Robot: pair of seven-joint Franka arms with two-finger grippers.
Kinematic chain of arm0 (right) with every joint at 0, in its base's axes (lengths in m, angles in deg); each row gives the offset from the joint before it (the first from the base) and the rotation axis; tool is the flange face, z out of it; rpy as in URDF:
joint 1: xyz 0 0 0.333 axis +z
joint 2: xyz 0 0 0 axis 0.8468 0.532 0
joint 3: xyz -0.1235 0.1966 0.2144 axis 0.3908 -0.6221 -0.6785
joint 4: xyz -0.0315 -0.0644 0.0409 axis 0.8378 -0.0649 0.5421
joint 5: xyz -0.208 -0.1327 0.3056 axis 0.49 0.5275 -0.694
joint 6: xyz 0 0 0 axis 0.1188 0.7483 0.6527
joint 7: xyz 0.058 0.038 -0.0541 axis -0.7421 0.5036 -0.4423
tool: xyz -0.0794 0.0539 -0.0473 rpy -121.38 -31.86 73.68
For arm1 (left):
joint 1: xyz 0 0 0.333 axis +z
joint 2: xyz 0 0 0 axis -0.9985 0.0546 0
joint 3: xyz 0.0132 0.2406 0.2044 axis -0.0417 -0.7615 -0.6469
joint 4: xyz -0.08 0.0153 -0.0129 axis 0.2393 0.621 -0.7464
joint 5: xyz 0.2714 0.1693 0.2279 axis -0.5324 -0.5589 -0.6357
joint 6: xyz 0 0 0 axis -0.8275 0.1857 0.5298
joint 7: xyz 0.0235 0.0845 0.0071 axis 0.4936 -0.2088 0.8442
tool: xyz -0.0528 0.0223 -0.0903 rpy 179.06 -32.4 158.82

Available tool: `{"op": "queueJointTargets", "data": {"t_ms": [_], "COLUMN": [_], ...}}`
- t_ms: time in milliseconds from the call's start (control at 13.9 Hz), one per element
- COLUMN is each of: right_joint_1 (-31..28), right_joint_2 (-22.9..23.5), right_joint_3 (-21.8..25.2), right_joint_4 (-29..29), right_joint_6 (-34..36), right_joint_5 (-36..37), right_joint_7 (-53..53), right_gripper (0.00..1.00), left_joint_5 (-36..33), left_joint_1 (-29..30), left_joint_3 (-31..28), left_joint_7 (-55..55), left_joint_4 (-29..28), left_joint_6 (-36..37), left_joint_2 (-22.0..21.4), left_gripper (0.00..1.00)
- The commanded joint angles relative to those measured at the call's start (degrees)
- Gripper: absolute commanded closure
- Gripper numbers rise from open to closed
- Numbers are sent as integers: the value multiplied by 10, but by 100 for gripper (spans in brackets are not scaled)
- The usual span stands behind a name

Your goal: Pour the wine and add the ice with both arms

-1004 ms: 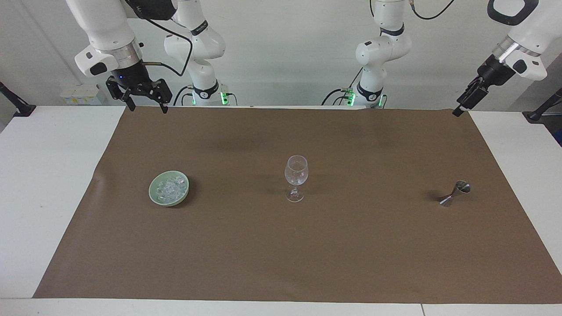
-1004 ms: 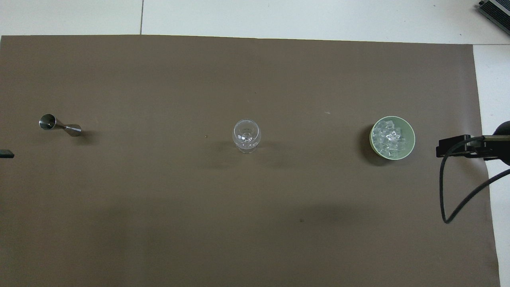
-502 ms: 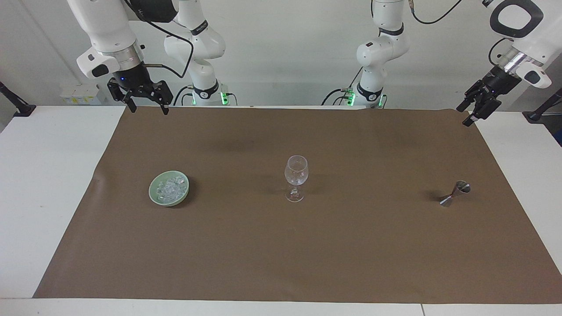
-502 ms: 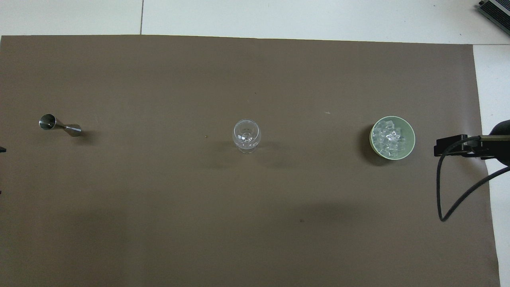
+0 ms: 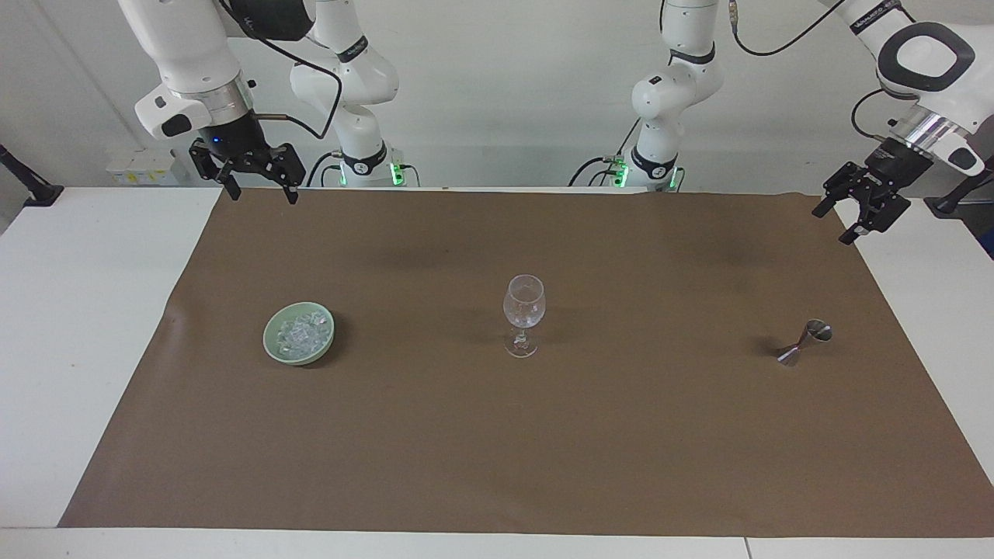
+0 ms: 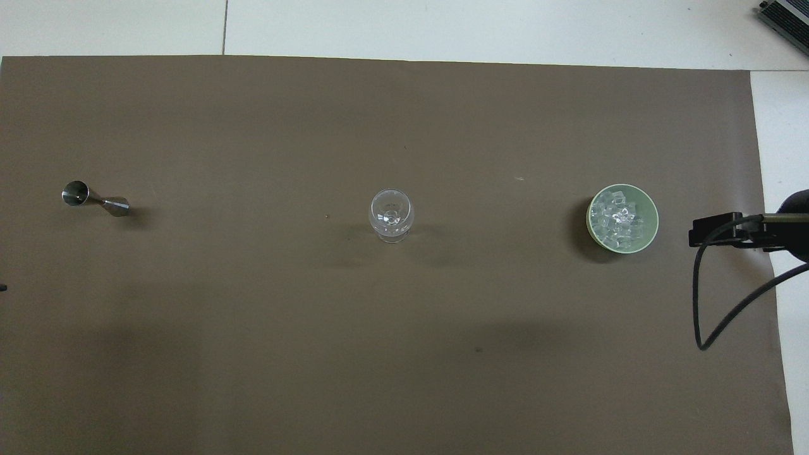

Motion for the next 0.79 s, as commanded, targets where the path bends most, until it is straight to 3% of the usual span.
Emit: {"op": "queueJointTargets", "data": {"t_ms": [0,359,717], "right_joint_1": [-2,-2,-2], "right_joint_2": [-6,-6,-6], "right_joint_3": [-1,-1,-1], "right_joint_4": [9,9,9], "right_joint_6": [-6,-6,-6], "right_joint_5": [-3,-3,-3], "right_joint_7": [-13,-13,-13], "right_gripper": [0,0,0], "left_joint_5": [42,119,180], "left_joint_1": [25,49,65], "left_joint_3": [7,7,7], "left_joint_7": [8,6,9], "left_joint_4": [-5,-35,-31], "left_joint_6": [-17,-52,-43], "left_joint_2": [16,38,65], "left_gripper": [0,0,0]}}
